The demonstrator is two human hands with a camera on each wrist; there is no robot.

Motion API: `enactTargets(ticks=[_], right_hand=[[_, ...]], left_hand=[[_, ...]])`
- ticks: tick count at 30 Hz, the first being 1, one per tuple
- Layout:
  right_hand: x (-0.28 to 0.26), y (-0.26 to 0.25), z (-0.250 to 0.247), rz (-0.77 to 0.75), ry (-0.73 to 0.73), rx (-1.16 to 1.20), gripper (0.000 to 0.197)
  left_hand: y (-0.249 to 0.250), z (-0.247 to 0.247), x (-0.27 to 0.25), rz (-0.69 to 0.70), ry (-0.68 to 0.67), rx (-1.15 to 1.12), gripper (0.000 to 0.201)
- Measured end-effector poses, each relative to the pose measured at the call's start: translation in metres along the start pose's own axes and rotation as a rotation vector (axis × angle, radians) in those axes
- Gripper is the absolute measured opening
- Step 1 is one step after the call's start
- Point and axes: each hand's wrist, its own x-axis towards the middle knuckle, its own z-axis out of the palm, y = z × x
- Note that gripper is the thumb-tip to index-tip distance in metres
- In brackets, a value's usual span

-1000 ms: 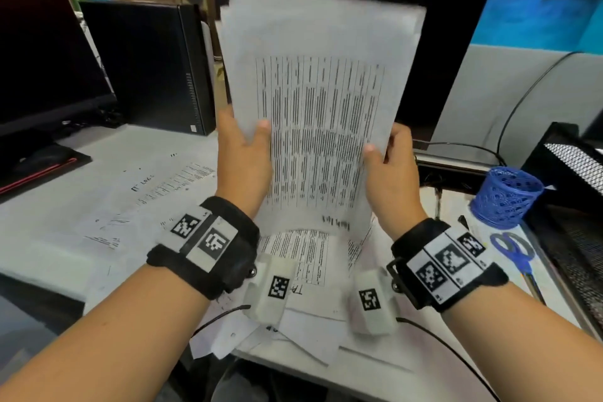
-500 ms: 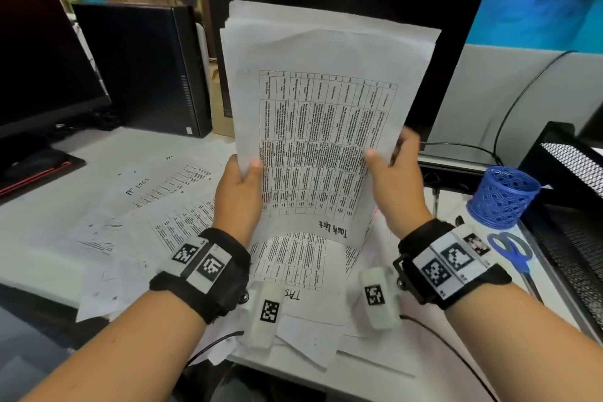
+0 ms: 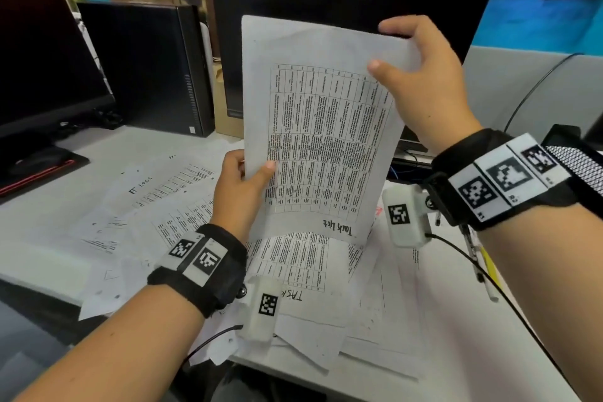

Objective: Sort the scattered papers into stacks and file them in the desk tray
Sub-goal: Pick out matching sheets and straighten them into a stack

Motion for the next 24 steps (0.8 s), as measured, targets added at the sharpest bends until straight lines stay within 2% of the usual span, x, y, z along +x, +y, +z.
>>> enactTargets(ticks=[3,5,6,8,11,15,19,24], right_hand=[[-0.006,0.005,0.001,0.007,0.020,0.107,0.059],[-0.011,0.016,0.004,0.088,0.062,0.233,0.067],[-0.014,0.023,0.006,0.152,0.068,0.308,0.066],[-0.022,0.040,0.014,0.286,0.022,0.390,0.053],[-0.043,0.062,0.027,0.446,-0.166,0.313,0.034],[-0.080,0.078,0.038,0.560,-0.352,0.190,0.032],[-0.106,0.086,0.041,0.620,-0.359,0.137,0.030],[-0.107,0.082,0.022,0.590,-0.251,0.079,0.024]], left_hand=[[-0.002,0.000,0.002,-0.011,-0.002,0.044,0.022],[-0.004,0.002,0.003,-0.017,-0.001,0.063,0.023],[-0.004,0.002,0.003,-0.023,0.000,0.057,0.022],[-0.004,0.003,0.003,-0.019,0.009,0.057,0.020],[-0.002,0.003,0.003,0.021,0.031,0.057,0.020],[0.002,0.002,0.003,0.031,0.068,0.025,0.019],[0.002,0.004,0.004,0.009,0.056,0.024,0.019],[0.006,0.009,-0.003,0.001,0.016,0.092,0.024]])
